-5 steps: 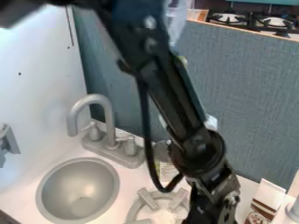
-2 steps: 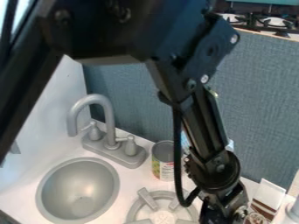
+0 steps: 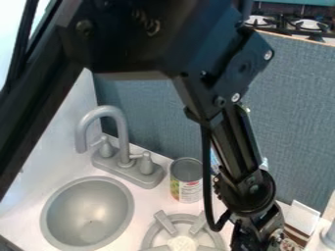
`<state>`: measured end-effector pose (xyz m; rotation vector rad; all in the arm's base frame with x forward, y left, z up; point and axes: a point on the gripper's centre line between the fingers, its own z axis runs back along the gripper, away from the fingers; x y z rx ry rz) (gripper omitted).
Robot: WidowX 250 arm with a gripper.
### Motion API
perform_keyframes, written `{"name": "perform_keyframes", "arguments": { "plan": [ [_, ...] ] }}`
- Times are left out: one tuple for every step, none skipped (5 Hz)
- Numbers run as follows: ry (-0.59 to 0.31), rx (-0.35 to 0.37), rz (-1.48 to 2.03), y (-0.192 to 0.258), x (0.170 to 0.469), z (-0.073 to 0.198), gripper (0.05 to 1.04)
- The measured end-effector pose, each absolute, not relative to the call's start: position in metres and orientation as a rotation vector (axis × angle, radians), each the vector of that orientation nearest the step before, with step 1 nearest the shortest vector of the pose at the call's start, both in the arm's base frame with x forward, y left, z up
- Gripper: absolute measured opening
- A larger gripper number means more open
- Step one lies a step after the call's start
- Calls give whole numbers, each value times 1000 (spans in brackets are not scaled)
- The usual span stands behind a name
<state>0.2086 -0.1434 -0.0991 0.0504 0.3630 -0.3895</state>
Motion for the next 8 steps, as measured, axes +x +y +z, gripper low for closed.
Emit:
{"name": "perform_keyframes", "arguments": {
  "plan": [
    [328, 69, -321, -138, 207, -72, 483],
    [193, 24, -208, -126, 224, -15, 483],
    [156, 15, -105, -100, 240, 7, 483],
    [138, -9, 23, -71, 265, 2, 483],
    [233, 7, 48, -60, 272, -20, 483],
    [302, 18, 40, -59, 278, -41, 483],
    [340, 27, 37, -57, 285, -59, 483],
    [373, 40, 35, -57, 287, -72, 483]
  ]
}}
